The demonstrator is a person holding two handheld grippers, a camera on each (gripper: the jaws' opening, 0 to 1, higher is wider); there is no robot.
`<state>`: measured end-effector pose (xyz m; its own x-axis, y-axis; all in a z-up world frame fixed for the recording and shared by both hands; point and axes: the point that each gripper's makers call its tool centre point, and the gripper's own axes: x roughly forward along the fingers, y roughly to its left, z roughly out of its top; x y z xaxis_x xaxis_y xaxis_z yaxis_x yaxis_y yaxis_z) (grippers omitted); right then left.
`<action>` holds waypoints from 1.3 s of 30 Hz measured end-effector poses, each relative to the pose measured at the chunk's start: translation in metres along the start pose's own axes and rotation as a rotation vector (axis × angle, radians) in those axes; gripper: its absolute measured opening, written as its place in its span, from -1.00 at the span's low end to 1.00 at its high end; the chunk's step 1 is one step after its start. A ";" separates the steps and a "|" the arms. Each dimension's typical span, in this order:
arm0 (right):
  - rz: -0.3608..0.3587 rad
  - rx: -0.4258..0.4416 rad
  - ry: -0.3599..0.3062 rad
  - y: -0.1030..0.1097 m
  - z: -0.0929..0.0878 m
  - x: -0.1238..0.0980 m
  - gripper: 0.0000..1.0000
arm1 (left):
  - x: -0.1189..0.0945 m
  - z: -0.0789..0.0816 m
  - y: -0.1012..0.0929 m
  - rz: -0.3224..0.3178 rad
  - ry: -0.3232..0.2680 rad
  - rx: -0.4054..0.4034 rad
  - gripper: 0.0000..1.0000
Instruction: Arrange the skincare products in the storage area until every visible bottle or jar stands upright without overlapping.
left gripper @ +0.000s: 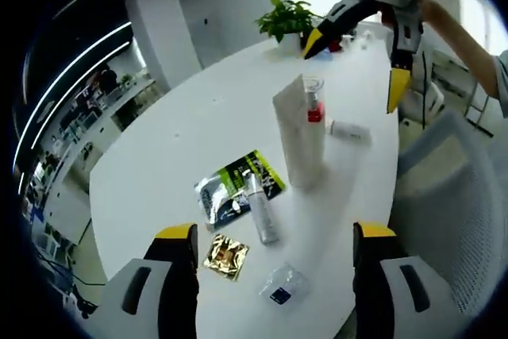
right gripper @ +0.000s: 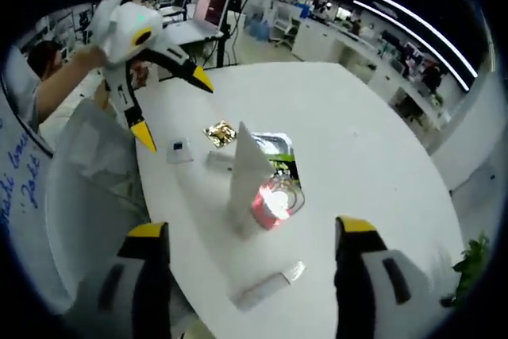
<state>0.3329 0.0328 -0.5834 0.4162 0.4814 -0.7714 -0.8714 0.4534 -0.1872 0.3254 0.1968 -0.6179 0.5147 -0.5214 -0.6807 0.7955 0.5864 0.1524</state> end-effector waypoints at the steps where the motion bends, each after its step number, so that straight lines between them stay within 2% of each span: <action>1: -0.008 0.009 0.001 0.000 -0.002 -0.001 0.77 | -0.002 0.000 0.000 0.003 -0.003 -0.002 0.61; 10: -0.028 0.019 -0.015 0.007 -0.007 -0.005 0.87 | -0.017 -0.004 0.009 0.039 -0.012 -0.011 0.70; 13: -0.037 0.032 -0.027 0.009 -0.009 -0.006 0.99 | -0.020 -0.008 0.010 0.046 -0.009 -0.028 0.85; 27: -0.042 0.111 -0.089 0.012 -0.015 -0.006 0.99 | -0.026 -0.026 0.000 0.030 0.025 -0.052 0.94; 34: -0.065 0.179 -0.116 0.004 -0.024 -0.010 0.99 | -0.027 -0.022 -0.005 0.018 0.021 -0.050 0.94; 39: -0.080 0.202 -0.100 -0.001 -0.037 -0.010 0.99 | -0.026 -0.017 -0.002 0.019 0.012 -0.041 0.94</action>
<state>0.3196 -0.0007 -0.5980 0.5143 0.5049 -0.6932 -0.7691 0.6291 -0.1125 0.3048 0.2195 -0.6131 0.5256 -0.5029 -0.6862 0.7718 0.6211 0.1360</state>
